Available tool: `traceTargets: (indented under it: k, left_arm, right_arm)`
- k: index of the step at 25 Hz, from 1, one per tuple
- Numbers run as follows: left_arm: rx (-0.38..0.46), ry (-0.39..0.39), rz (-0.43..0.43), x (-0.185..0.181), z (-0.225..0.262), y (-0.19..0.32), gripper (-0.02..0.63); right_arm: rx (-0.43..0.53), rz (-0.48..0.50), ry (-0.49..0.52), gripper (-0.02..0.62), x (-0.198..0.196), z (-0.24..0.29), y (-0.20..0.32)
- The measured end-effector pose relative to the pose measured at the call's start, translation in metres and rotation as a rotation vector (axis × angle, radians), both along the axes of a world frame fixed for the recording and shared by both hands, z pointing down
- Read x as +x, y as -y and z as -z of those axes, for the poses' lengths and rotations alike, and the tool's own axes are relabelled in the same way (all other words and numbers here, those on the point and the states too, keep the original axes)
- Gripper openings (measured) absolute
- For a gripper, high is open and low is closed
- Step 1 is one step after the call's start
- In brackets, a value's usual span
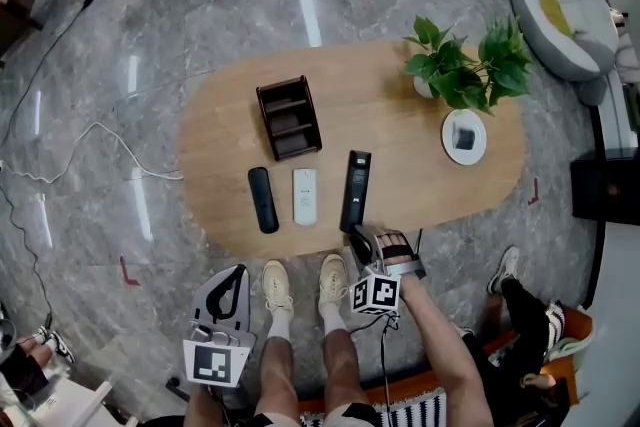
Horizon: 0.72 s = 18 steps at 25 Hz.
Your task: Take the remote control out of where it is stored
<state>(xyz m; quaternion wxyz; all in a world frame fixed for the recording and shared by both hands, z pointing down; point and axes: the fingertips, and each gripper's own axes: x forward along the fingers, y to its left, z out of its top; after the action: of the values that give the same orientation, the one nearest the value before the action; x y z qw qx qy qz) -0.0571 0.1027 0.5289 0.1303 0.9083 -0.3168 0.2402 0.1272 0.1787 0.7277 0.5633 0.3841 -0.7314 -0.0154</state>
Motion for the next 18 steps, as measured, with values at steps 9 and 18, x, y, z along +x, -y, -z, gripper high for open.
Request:
traceTargets:
  k: [9, 18]
  left_arm:
    - [0.042, -0.022, -0.015, 0.011, 0.037, 0.014, 0.005]
    - [0.069, -0.048, -0.038, 0.027, 0.078, 0.020, 0.005]
  right_arm:
    - [0.087, -0.252, 0.225, 0.120, 0.010, 0.068, 0.021]
    - [0.279, -0.513, 0.465, 0.008, 0.029, 0.165, 0.048]
